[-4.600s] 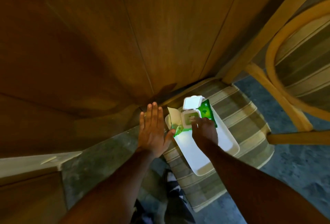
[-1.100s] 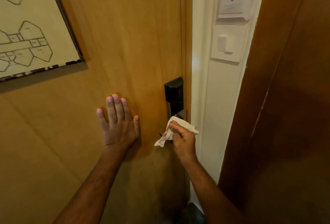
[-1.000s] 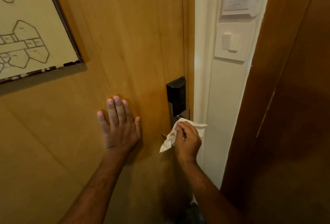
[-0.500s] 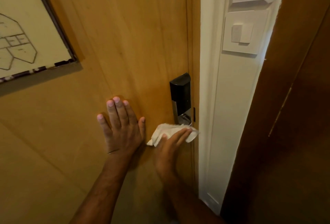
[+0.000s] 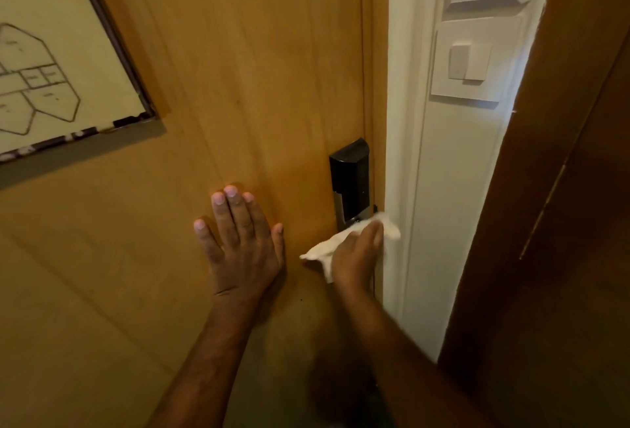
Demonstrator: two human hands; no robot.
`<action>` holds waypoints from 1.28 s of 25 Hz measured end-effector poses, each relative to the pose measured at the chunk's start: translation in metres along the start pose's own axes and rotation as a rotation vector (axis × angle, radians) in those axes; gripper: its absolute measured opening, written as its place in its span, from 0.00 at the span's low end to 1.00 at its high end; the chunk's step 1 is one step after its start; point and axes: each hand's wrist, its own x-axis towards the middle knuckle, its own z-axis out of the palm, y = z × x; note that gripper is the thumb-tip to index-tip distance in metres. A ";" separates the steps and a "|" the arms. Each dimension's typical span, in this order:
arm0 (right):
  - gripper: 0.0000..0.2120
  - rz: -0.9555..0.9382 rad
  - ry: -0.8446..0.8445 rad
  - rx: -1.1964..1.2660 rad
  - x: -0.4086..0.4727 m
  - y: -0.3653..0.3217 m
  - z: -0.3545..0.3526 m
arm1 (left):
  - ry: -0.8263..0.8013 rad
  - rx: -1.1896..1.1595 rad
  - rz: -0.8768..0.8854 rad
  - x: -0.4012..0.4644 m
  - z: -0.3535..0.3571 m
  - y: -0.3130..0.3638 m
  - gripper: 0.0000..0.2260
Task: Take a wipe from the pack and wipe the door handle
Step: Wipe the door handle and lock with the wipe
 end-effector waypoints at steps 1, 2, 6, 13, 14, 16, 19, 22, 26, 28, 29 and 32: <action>0.26 -0.095 -0.022 -0.022 -0.036 0.006 0.011 | 0.000 0.001 -0.007 0.000 0.001 0.001 0.36; 0.25 -0.078 -0.013 -0.025 -0.071 0.010 0.022 | -0.001 0.002 -0.016 0.000 0.001 0.000 0.36; 0.27 0.017 0.137 0.133 -0.037 -0.001 0.026 | 0.007 -0.012 -0.020 -0.002 -0.001 0.000 0.36; 0.20 0.125 0.078 0.142 0.031 -0.003 -0.007 | 0.002 -0.008 -0.005 -0.002 0.002 0.001 0.36; 0.23 0.078 0.078 0.140 0.007 -0.001 0.002 | 0.002 -0.009 -0.010 -0.002 0.004 0.001 0.36; 0.29 0.019 0.032 0.167 -0.052 0.001 0.028 | 0.007 0.005 -0.015 -0.002 0.006 0.001 0.36; 0.34 0.093 0.166 0.007 -0.060 -0.008 0.045 | 0.010 -0.022 -0.020 -0.004 0.005 0.000 0.36; 0.23 0.150 0.204 -0.036 0.024 -0.022 0.006 | 0.012 -0.008 0.012 -0.005 0.009 0.000 0.35; 0.17 0.259 0.201 0.061 0.044 -0.009 -0.016 | 0.009 -0.013 0.002 -0.005 0.012 0.001 0.35; 0.21 0.245 0.222 0.093 -0.003 -0.008 0.017 | 0.006 -0.012 -0.006 -0.005 0.012 0.001 0.35; 0.27 0.234 0.219 0.048 -0.029 -0.008 0.036 | -0.001 -0.022 -0.014 -0.006 0.010 0.000 0.35; 0.34 0.233 0.213 -0.071 -0.054 -0.009 0.054 | -0.001 -0.022 -0.005 -0.006 0.009 0.000 0.35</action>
